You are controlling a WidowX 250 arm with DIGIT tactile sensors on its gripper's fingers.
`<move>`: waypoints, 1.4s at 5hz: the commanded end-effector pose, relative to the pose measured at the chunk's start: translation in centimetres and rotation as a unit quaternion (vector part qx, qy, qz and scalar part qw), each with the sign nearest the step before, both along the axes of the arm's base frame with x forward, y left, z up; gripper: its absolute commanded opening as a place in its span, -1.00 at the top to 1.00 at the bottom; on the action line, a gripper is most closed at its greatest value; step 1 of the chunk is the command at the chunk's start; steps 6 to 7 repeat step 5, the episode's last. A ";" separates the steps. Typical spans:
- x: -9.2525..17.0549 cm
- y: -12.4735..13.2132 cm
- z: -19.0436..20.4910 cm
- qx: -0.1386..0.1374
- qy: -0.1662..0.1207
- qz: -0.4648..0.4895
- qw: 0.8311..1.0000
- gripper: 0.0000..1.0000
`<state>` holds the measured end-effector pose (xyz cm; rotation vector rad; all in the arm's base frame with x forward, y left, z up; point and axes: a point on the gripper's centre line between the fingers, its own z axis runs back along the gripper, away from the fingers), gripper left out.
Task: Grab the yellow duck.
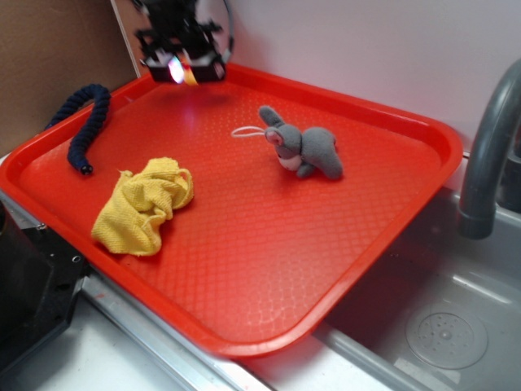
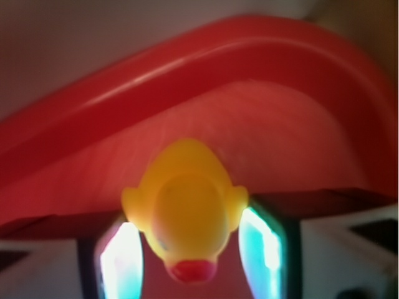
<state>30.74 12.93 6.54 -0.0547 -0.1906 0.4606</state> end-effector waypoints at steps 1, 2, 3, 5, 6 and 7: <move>-7.4 -2.6 7.6 0.019 0.012 0.054 0.998 1.00; -8.5 -4.9 8.6 0.026 0.011 0.053 0.998 1.00; -9.4 -7.8 10.2 0.027 0.013 0.020 0.999 1.00; -10.2 -8.7 11.5 0.014 0.002 -0.036 0.999 1.00; -10.2 -8.7 11.5 0.014 0.002 -0.036 0.999 1.00; -10.2 -8.7 11.5 0.014 0.002 -0.036 0.999 1.00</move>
